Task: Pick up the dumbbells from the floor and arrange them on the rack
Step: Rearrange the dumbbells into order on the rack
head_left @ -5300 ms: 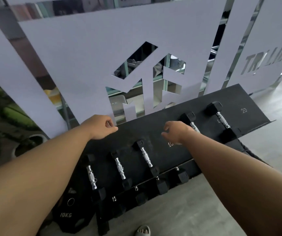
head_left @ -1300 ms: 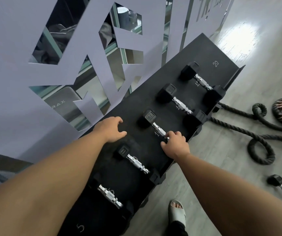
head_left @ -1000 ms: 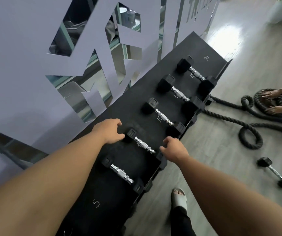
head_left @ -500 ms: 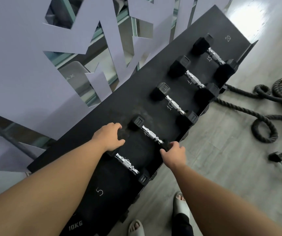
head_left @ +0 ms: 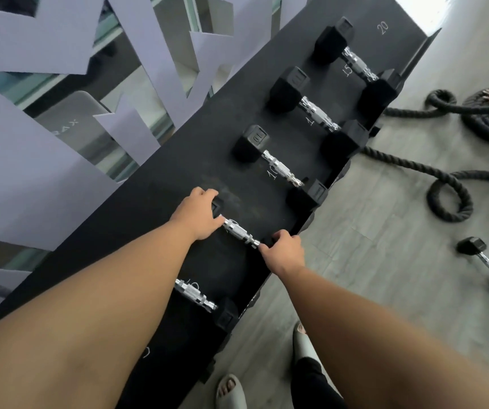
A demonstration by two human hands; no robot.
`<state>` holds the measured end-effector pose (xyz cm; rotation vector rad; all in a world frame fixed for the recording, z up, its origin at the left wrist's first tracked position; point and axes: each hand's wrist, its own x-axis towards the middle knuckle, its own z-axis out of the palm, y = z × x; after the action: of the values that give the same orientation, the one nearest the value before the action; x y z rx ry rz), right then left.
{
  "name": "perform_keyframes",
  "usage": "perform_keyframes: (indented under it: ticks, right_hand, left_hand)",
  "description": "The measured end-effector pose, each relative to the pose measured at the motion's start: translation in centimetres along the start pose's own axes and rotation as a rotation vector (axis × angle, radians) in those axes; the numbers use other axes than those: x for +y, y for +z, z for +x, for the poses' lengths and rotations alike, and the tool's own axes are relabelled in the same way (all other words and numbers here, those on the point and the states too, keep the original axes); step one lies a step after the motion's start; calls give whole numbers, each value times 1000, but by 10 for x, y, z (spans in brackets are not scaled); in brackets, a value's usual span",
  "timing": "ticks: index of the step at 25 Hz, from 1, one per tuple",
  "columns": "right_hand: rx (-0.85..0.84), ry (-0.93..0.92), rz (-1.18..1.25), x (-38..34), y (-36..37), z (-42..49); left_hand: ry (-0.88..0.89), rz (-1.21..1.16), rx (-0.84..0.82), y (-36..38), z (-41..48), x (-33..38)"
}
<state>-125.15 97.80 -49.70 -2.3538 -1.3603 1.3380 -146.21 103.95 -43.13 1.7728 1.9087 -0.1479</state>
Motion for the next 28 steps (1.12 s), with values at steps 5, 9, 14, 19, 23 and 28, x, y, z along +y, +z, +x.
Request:
perform_keyframes:
  ticks: [5, 9, 14, 19, 23, 28]
  right_hand:
    - [-19, 13, 105, 8, -2, 8]
    - [-27, 109, 174, 0, -2, 10]
    - [-54, 192, 264, -8, 12, -12]
    - [-60, 178, 359, -23, 40, -73]
    - [-54, 171, 416, -43, 68, -136]
    - [-93, 212, 409, -54, 120, -206]
  left_hand:
    - [-33, -2, 32, 13, 13, -3]
    - [-47, -61, 51, 8, 9, -7]
    - [-60, -76, 68, -5, -13, -22]
    - [-32, -90, 112, -45, -63, -45]
    - [-25, -71, 123, -74, -121, -83]
    - [-42, -66, 120, -82, -180, -142]
